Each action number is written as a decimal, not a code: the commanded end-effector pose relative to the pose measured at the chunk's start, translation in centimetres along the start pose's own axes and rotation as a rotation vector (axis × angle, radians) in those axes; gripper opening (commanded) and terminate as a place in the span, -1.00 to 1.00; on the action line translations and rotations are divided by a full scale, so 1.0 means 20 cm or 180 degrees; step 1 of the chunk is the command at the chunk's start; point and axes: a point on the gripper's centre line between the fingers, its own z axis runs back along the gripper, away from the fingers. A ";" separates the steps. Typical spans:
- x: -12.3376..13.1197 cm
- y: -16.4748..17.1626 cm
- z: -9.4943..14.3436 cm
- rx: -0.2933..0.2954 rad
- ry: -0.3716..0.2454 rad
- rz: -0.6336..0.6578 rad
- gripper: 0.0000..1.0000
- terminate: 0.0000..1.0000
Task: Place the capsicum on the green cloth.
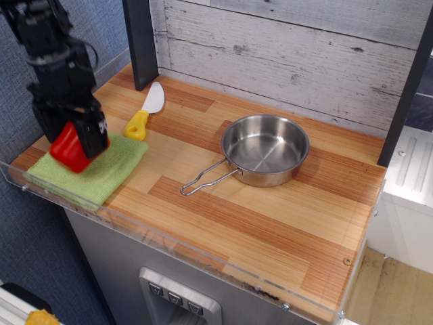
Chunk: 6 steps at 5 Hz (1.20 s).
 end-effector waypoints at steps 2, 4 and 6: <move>0.17 -0.16 0.62 0.0097 -0.0889 0.0053 1.00 -1.00; 0.16 -0.31 0.78 0.0254 -0.1025 0.0035 1.00 -1.00; 0.14 -0.47 0.73 0.0261 -0.0527 0.0062 1.00 -1.00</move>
